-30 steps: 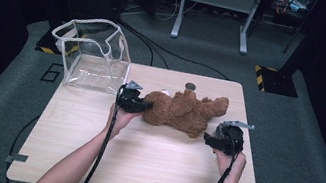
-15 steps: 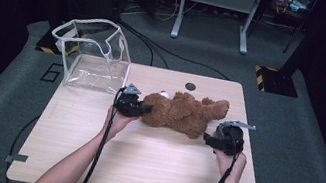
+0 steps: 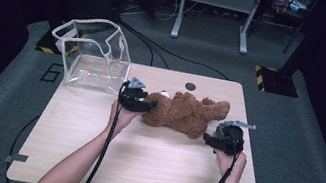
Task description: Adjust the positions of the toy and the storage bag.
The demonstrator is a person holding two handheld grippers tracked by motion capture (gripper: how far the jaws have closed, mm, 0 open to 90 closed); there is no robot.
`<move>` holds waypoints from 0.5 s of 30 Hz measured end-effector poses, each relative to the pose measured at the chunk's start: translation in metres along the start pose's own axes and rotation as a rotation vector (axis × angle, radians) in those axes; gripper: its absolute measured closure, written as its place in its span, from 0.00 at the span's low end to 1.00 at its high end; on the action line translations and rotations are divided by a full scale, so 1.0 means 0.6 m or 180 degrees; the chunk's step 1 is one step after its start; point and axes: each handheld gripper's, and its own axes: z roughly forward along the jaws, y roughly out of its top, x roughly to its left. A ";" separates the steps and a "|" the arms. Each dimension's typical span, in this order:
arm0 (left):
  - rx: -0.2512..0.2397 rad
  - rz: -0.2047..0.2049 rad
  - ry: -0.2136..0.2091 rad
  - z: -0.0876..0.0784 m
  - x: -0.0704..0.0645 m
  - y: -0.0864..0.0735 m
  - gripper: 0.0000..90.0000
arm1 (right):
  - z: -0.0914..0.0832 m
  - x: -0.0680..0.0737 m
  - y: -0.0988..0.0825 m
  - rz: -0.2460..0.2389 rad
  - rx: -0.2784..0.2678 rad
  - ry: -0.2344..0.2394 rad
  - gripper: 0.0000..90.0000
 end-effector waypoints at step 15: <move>0.0218 0.0135 -0.0107 0.006 -0.008 -0.041 0.51 | -0.024 -0.009 0.001 -0.0032 -0.0043 -0.0027 0.15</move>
